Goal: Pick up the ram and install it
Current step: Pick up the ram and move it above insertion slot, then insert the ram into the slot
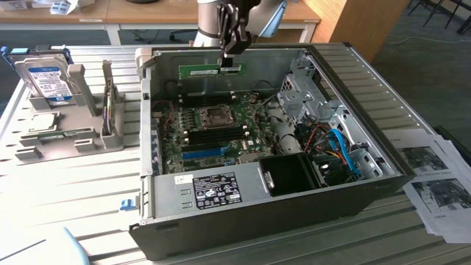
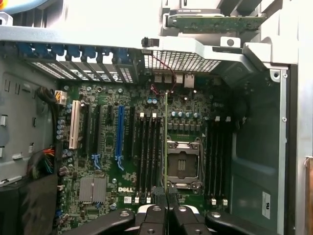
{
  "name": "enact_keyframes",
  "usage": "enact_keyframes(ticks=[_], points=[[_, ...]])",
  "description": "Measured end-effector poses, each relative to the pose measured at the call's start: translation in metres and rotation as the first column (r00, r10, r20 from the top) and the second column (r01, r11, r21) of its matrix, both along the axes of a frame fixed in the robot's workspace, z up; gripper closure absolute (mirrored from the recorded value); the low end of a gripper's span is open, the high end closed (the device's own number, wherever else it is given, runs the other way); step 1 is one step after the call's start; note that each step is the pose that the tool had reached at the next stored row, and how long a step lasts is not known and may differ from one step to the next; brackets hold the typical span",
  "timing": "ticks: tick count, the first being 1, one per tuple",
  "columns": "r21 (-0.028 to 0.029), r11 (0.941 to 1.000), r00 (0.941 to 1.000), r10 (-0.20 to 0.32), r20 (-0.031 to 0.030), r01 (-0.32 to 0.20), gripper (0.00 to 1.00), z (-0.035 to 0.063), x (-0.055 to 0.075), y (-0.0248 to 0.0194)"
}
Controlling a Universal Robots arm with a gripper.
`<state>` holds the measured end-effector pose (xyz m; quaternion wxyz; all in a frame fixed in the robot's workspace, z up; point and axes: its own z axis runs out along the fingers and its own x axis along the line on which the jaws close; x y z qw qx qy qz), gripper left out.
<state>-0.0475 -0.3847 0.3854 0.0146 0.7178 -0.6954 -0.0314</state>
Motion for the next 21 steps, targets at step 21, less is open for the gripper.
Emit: enact_keyframes(ticks=[21], points=[[0.0, 1.0, 1.0, 0.0, 0.0, 0.0, 0.89, -0.0087, 0.0, 0.0]])
